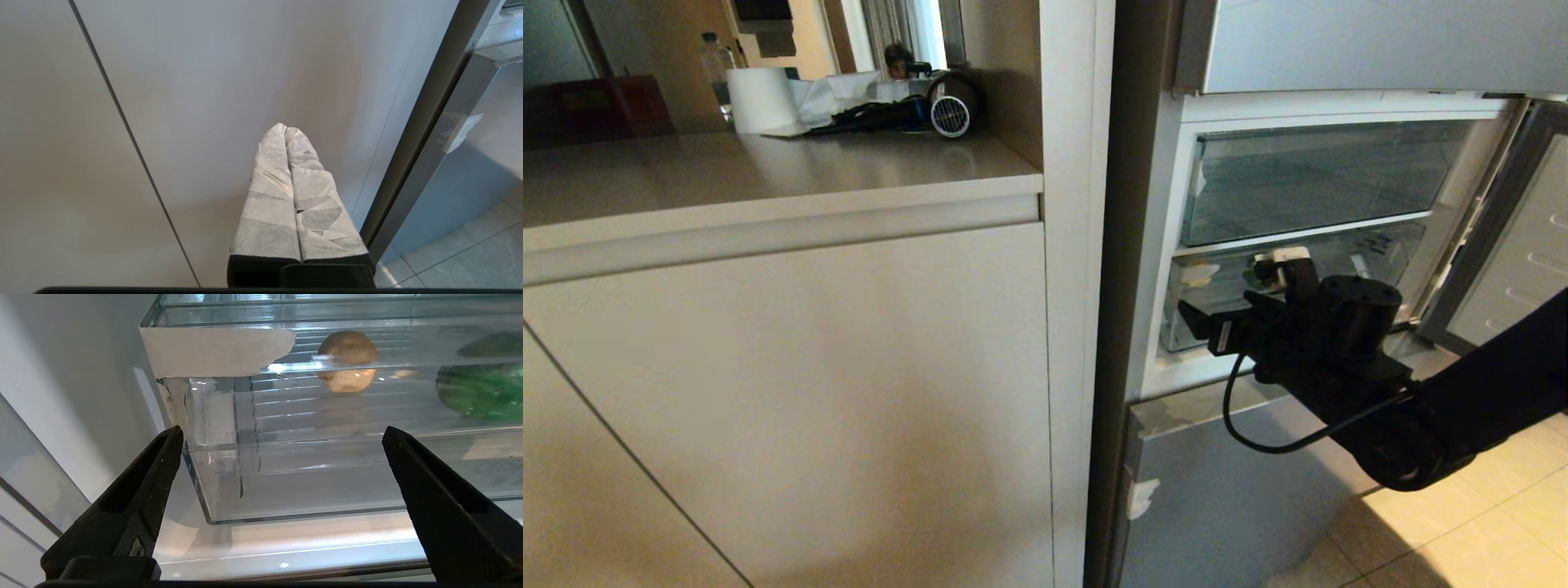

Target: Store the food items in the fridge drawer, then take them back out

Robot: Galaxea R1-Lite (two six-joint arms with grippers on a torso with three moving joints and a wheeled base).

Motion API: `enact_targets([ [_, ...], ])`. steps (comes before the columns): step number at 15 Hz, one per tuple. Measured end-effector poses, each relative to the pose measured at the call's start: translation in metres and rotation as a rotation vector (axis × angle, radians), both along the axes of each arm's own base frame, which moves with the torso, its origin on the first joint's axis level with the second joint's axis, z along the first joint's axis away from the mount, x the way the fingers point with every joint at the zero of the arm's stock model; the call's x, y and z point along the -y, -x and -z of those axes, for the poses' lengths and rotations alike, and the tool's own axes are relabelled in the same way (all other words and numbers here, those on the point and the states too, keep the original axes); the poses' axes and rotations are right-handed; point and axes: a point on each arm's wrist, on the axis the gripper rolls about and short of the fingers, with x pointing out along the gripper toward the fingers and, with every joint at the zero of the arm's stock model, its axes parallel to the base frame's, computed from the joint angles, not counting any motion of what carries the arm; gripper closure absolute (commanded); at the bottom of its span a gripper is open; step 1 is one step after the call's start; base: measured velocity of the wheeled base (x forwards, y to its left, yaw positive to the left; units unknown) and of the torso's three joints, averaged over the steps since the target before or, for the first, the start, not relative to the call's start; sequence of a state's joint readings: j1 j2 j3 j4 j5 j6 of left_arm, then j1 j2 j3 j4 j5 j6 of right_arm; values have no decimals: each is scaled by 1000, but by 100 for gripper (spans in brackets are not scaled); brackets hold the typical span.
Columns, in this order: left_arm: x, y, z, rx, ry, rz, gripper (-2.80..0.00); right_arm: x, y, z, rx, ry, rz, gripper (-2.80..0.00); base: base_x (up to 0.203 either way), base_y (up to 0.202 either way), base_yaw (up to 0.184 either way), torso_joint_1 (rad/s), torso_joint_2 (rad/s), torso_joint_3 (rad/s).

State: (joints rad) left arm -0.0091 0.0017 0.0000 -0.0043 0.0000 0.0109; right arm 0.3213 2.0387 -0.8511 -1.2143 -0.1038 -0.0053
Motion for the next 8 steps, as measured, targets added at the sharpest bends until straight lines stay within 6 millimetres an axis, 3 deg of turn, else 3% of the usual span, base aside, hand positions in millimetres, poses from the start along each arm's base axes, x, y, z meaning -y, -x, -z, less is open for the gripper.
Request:
enact_targets([
  [8,0,0,0,0,0,0,0,-16,3,-3,13,-1,-39,-280,0,0,0,0,0,0],
])
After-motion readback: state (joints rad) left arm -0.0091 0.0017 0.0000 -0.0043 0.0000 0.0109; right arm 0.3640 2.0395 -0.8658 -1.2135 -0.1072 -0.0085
